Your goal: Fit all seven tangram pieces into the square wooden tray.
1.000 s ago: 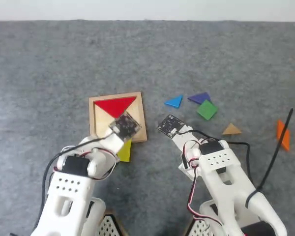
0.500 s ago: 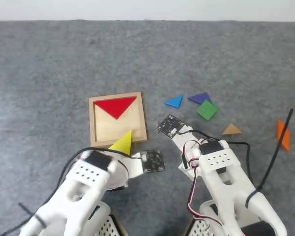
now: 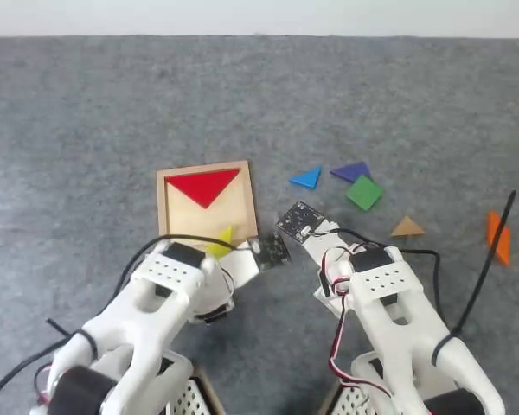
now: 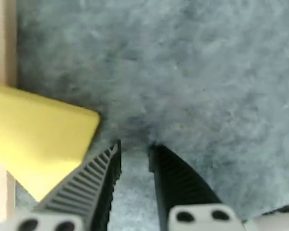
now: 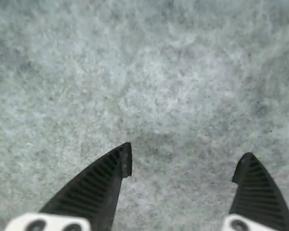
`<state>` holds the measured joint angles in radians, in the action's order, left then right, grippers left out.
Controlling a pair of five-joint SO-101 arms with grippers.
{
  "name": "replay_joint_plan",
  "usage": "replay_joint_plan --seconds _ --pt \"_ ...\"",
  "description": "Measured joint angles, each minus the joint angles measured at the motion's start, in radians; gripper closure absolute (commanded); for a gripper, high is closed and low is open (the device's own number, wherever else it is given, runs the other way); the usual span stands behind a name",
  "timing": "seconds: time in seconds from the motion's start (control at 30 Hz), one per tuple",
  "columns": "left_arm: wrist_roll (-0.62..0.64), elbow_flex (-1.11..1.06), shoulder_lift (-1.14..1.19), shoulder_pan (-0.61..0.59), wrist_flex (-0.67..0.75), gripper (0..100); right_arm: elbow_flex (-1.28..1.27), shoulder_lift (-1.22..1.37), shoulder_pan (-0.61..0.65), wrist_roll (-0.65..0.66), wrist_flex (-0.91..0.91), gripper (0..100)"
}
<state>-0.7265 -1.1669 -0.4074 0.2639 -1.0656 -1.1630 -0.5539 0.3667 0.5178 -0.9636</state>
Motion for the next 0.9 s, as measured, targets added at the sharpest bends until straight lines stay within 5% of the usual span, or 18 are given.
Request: replay_joint_plan --seconds 0.7,0.9 --pt "0.006 0.023 -0.095 -0.044 0.077 90 -0.003 0.0 0.0 0.0 0.0 67.3" --pt "0.009 0.023 -0.095 -0.028 0.005 90 -0.003 0.0 0.0 0.0 0.0 67.2"
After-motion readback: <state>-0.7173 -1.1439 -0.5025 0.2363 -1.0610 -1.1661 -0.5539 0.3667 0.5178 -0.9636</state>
